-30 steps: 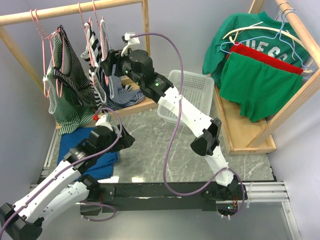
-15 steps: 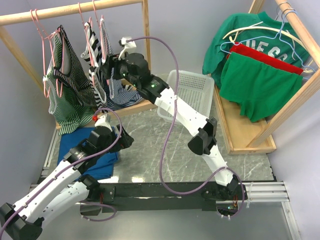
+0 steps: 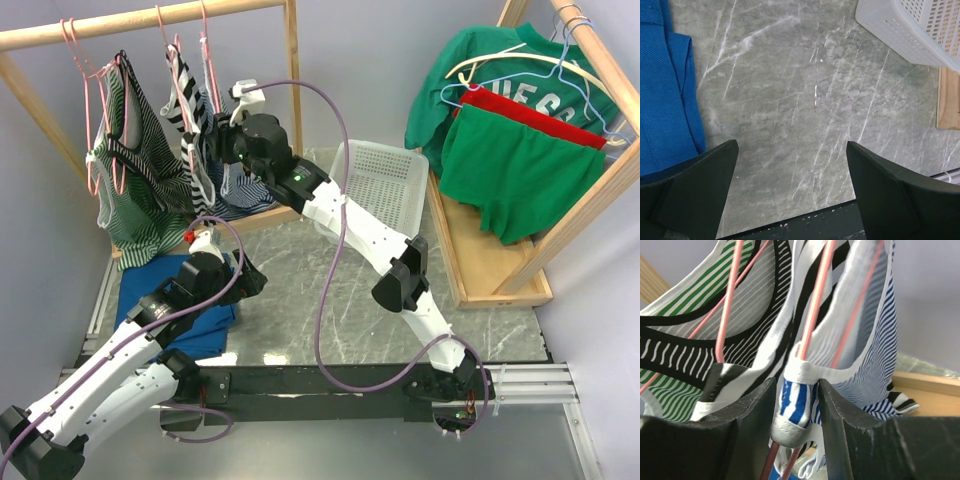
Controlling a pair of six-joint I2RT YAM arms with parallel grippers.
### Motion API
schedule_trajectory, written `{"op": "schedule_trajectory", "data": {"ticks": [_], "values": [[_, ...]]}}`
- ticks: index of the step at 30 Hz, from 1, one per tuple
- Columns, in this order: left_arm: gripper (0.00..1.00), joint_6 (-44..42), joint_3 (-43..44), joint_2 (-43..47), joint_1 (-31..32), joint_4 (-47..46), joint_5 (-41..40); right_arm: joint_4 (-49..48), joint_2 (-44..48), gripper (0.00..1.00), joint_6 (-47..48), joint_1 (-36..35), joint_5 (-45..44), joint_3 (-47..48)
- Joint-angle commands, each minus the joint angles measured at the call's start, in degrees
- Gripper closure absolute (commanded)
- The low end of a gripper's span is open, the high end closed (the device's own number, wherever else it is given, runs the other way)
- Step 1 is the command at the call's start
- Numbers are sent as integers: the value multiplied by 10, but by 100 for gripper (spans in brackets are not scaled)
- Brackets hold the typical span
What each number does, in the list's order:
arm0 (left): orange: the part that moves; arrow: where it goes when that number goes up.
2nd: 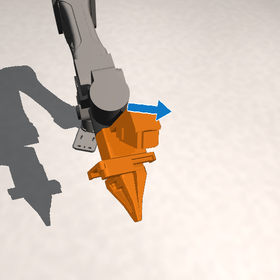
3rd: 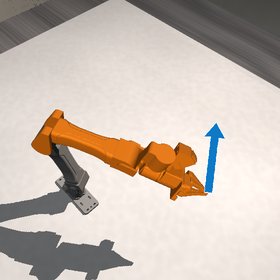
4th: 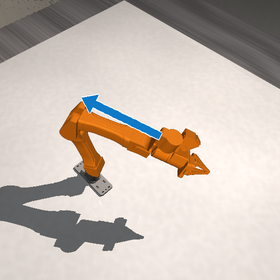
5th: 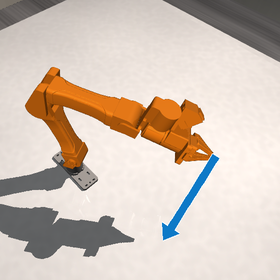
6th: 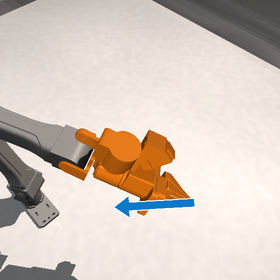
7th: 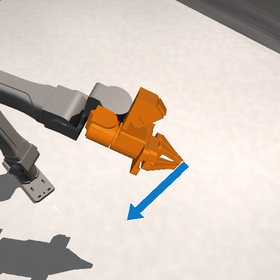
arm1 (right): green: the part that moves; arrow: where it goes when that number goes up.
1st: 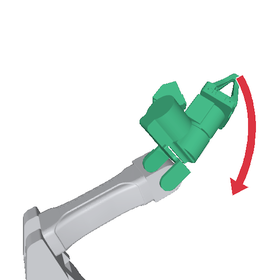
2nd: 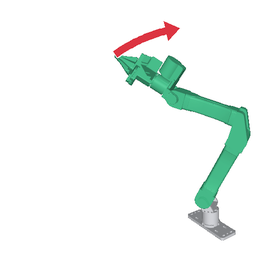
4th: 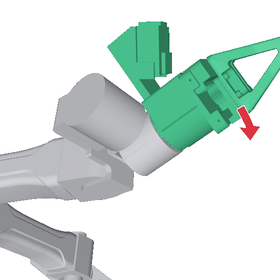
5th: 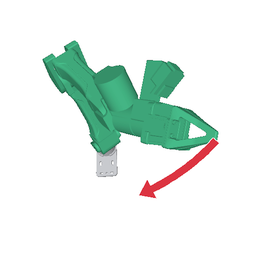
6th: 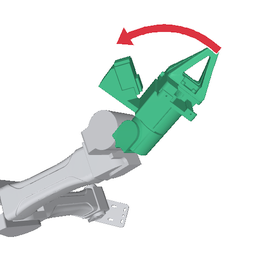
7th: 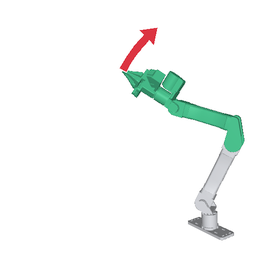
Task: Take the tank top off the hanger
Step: Pick up the hanger from the clothesline.
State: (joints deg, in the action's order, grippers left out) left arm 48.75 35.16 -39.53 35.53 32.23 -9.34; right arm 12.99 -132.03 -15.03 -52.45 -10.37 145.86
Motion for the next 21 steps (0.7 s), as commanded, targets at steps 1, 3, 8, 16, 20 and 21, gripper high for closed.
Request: {"op": "schedule_trajectory", "data": {"ticks": [1,3,8,16,20,21], "values": [[4,-6,21,2,-3,-8,-6,-35,42,79,43,-16,-75,14],[4,-7,21,-1,-3,-9,-5,-35,47,83,61,-22,-98,13],[4,-5,20,-2,-3,-10,-6,-47,61,92,120,-36,-169,0],[4,-2,21,-3,-3,-16,-7,-52,90,100,145,-36,-147,-8],[4,-7,25,-5,-3,-16,-9,-57,105,100,144,-32,-108,-8],[4,-6,26,-5,-3,-16,-9,-54,106,100,145,-31,-97,-7]]}}
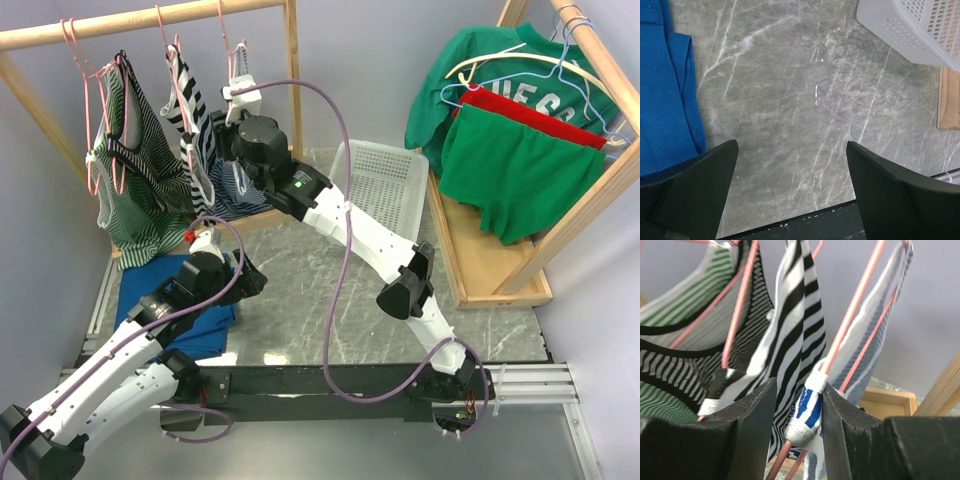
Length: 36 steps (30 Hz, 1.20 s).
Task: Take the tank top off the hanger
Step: Pick up the hanger from the clothesline.
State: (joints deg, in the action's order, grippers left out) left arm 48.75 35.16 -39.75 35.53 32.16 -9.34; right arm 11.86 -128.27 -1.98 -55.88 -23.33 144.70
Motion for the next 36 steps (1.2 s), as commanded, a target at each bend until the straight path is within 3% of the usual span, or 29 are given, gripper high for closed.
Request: {"op": "schedule_trajectory", "data": {"ticks": [1,12,24,32,36], "values": [[4,-6,26,-3,-3,-16,-10,-45,70,100,15,3,43,5],[4,-6,26,-6,-3,-22,-15,-42,76,100,49,23,84,22],[4,-4,37,13,-3,-8,-35,20,163,100,44,9,90,-26],[4,-8,67,18,-3,24,-52,107,266,100,33,-20,68,-108],[4,-13,92,16,-3,37,-58,127,370,100,24,-41,87,-226]]}}
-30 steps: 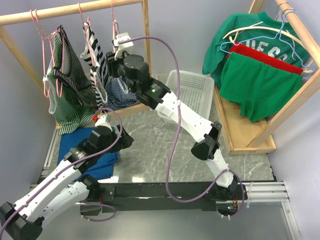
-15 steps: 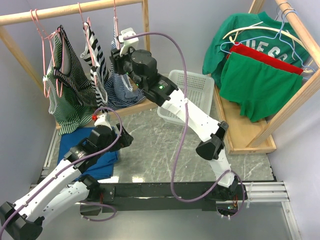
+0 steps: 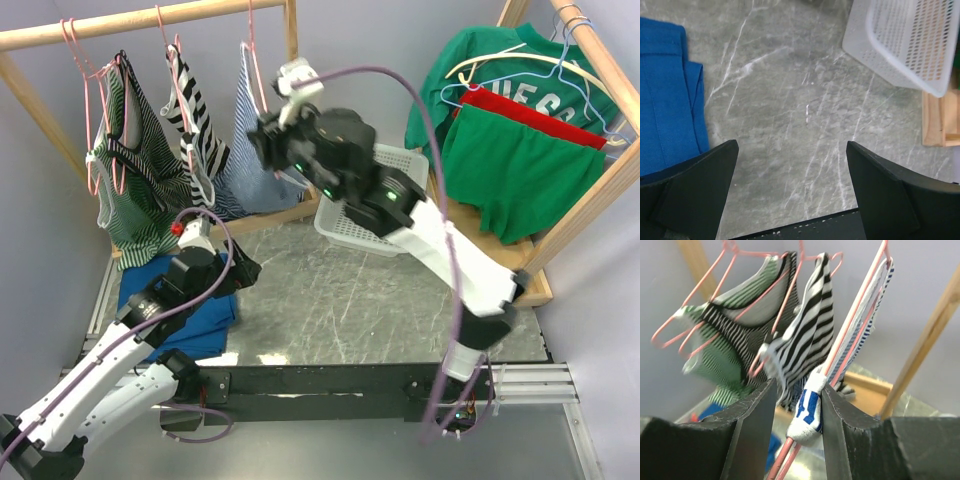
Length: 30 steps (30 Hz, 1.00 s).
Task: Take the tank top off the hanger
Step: Pick up the hanger from the clothesline.
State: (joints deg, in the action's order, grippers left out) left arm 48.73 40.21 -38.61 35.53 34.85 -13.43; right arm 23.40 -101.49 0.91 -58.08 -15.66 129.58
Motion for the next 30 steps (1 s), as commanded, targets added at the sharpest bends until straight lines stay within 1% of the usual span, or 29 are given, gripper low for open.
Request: {"op": "schedule_trajectory", "data": {"ticks": [1,2,3,5,6,8,9,14,15,20,21,24,30], "values": [[4,-13,52,4,-3,12,-18,12,122,100,-8,-23,14,-95],[4,-14,58,3,-3,16,-19,15,141,100,-23,-28,9,-115],[4,-17,64,1,-3,17,-18,16,181,100,-27,-40,8,-159],[4,-18,80,-1,-3,18,-17,17,223,100,-49,-51,22,-200],[4,-21,86,-2,-3,19,-15,15,264,100,-56,-56,31,-245],[4,-20,101,-4,-3,20,-14,10,305,100,-85,-76,34,-294],[4,-19,105,-6,-3,19,-11,11,342,100,-95,-80,43,-336],[4,-18,127,-2,-3,0,10,22,424,100,-163,-120,31,-443],[4,-17,126,-2,-3,-6,14,17,445,100,-171,-122,45,-479],[4,-14,133,-8,-3,-56,44,17,490,100,-226,-151,38,-556],[4,-14,132,-15,-3,-65,49,-1,506,100,-232,-161,39,-586],[4,-9,133,-44,-3,-97,69,-36,531,100,-252,-177,39,-635],[4,11,138,-110,-3,-124,87,-58,546,100,-273,-188,20,-675]]}}
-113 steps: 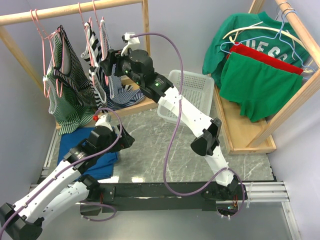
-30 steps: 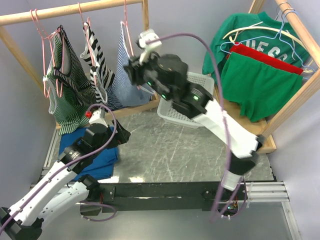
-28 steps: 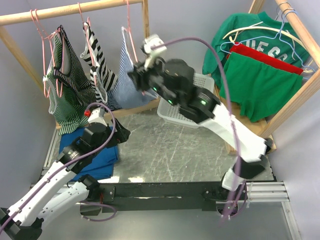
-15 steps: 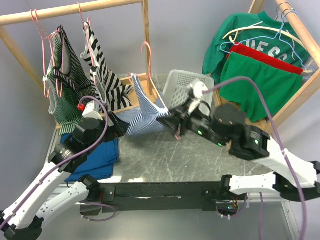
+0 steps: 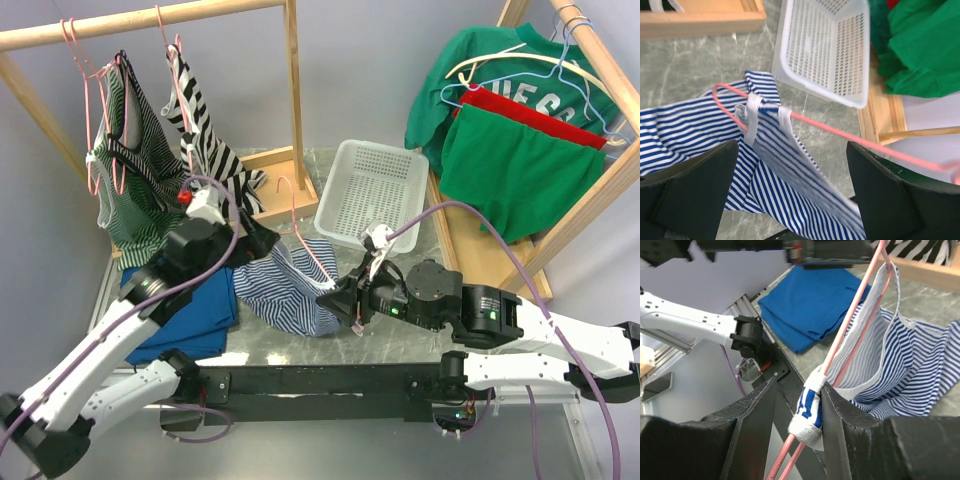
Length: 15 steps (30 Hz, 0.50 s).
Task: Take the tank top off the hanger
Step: Pick up the hanger from the clothesline, then remove the tank top from the hanger.
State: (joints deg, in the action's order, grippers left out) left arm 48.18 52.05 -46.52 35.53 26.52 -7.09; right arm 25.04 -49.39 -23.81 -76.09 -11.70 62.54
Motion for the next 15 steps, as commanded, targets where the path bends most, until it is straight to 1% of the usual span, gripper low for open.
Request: {"op": "schedule_trajectory", "data": {"ticks": [1,4,7,9,11,13,15], "values": [[4,20,18,-36,-3,-39,23,-73,25,100,-26,-8,-22,-7],[4,28,9,-42,-3,-36,24,-64,31,100,-26,-9,-45,-9],[4,36,-3,-29,-3,-34,21,-53,41,100,-28,-9,-74,-14],[1,38,-13,-14,-3,-43,20,-44,48,100,-28,-9,-87,-14],[1,37,-16,-10,-3,-44,16,-42,54,100,-28,-9,-88,-15],[4,34,-17,-16,-3,-51,16,-40,57,100,-28,-9,-78,-15],[4,31,-10,-30,-3,-56,19,-42,58,100,-27,-8,-69,-15]]}}
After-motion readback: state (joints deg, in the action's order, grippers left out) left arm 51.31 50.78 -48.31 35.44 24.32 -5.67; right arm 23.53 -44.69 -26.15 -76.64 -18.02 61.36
